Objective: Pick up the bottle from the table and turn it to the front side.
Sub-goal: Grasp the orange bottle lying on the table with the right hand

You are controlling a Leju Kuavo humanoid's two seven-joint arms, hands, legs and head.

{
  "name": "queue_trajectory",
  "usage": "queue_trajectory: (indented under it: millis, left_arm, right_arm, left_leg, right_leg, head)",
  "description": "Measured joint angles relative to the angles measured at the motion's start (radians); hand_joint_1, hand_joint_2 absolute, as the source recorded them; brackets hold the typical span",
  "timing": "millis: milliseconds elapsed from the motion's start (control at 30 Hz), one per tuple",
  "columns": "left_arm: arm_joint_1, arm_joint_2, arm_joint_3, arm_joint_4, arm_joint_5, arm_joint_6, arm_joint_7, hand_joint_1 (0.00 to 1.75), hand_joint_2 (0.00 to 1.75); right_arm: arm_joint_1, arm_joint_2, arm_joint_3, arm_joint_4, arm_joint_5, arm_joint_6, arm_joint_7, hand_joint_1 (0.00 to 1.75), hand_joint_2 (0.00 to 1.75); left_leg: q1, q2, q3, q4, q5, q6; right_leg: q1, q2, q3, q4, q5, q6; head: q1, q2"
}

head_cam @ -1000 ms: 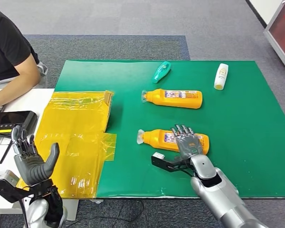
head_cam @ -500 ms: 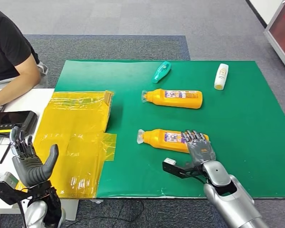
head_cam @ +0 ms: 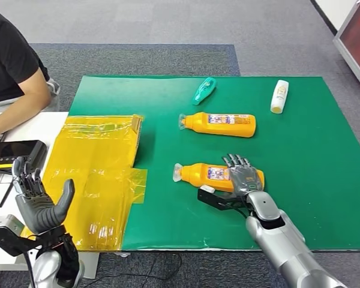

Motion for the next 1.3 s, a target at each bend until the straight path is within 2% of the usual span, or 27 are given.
queue_trajectory:
  millis: [33,100,167,233,633,1300]
  left_arm:
    - [0.0,0.001,0.0,0.0,0.001,0.0,0.0,0.0,1.75]
    - [0.0,0.002,0.0,0.0,0.003,0.0,0.0,0.0,1.75]
    - [0.0,0.003,0.0,0.0,0.004,0.0,0.0,0.0,1.75]
    - [0.0,0.003,0.0,0.0,0.005,0.0,0.0,0.0,1.75]
    - [0.001,0.004,0.004,-0.013,0.013,-0.018,0.0,0.0,1.75]
    - [0.001,0.004,0.007,-0.017,0.013,-0.019,0.0,0.0,1.75]
  right_arm:
    - [-0.004,0.005,0.0,0.008,-0.002,-0.001,-0.001,0.0,1.75]
    - [-0.011,0.013,0.0,0.023,-0.006,-0.003,-0.006,0.72,1.75]
    - [-0.016,0.02,0.001,0.038,-0.01,-0.003,-0.011,1.56,1.75]
    - [-0.017,0.025,0.002,0.05,-0.01,-0.001,-0.013,1.72,1.75]
    - [-0.042,0.033,0.004,0.088,-0.009,0.036,-0.001,1.75,1.75]
    - [-0.049,0.033,0.004,0.099,-0.012,0.04,0.0,1.75,1.75]
  left_leg:
    - [0.0,0.0,0.0,0.0,0.0,0.0]
    - [0.0,0.0,0.0,0.0,0.0,0.0]
    - [0.0,0.0,0.0,0.0,-0.001,0.0]
    - [0.0,0.0,0.0,0.0,-0.001,0.0]
    - [0.0,0.0,0.0,0.0,0.0,0.0]
    - [0.0,0.0,0.001,0.0,0.0,0.0]
  right_leg:
    - [0.0,0.0,0.0,0.0,0.0,0.0]
    - [0.0,0.0,0.0,0.0,0.0,0.0]
    - [0.0,0.0,0.0,0.0,0.0,0.0]
    - [0.0,0.0,0.0,0.0,0.0,0.0]
    - [0.0,0.0,0.0,0.0,0.0,0.0]
    - [0.0,0.0,0.001,0.0,0.0,0.0]
  head:
    - [0.0,0.0]
    - [0.0,0.0]
    - [0.0,0.0]
    - [0.0,0.0]
    - [0.0,0.0]
    - [0.0,0.0]
